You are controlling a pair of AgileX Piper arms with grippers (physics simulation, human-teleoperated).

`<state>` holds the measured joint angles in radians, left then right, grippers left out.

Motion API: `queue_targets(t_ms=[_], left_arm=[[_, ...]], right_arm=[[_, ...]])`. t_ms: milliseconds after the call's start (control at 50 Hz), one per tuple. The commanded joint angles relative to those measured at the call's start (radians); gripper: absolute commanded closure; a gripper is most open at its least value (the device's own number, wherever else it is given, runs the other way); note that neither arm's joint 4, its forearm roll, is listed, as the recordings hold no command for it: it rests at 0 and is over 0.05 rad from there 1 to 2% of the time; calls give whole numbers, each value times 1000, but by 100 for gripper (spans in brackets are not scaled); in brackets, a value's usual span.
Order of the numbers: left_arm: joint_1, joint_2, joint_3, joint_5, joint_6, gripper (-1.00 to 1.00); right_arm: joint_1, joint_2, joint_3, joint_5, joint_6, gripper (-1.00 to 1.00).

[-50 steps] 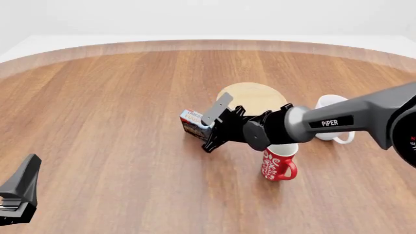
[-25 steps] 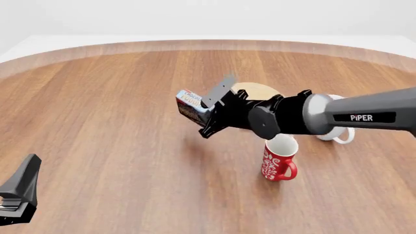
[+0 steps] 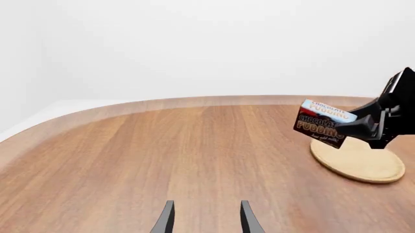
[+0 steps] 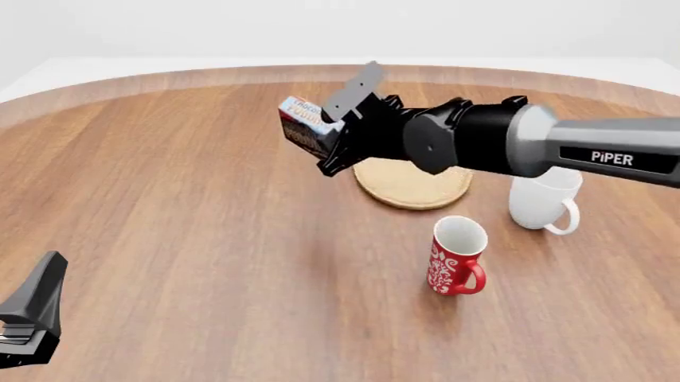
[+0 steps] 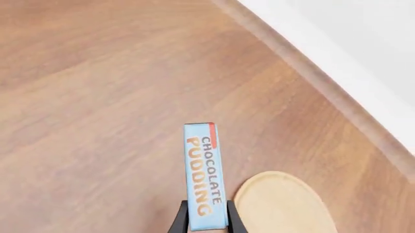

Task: Put the chocolate pudding to the left of the plate.

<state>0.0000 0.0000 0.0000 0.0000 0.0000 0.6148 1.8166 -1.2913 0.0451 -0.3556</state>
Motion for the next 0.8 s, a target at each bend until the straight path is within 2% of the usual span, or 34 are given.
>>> queue_targets(t_ms=[20,280,320,480,800], left_arm=[[0,0,0,0,0,-100],[0,0,0,0,0,-100],[0,0,0,0,0,-100],[0,0,0,0,0,-100],[0,0,0,0,0,-100]], right_arm=[[-7,45,-140,84,-1,100],[-29,157,-295,138,-8,100],[-25,171,-317,153,5,100],[-38,252,-394,173,-8,100],[-67,346,-468,199,-19,100]])
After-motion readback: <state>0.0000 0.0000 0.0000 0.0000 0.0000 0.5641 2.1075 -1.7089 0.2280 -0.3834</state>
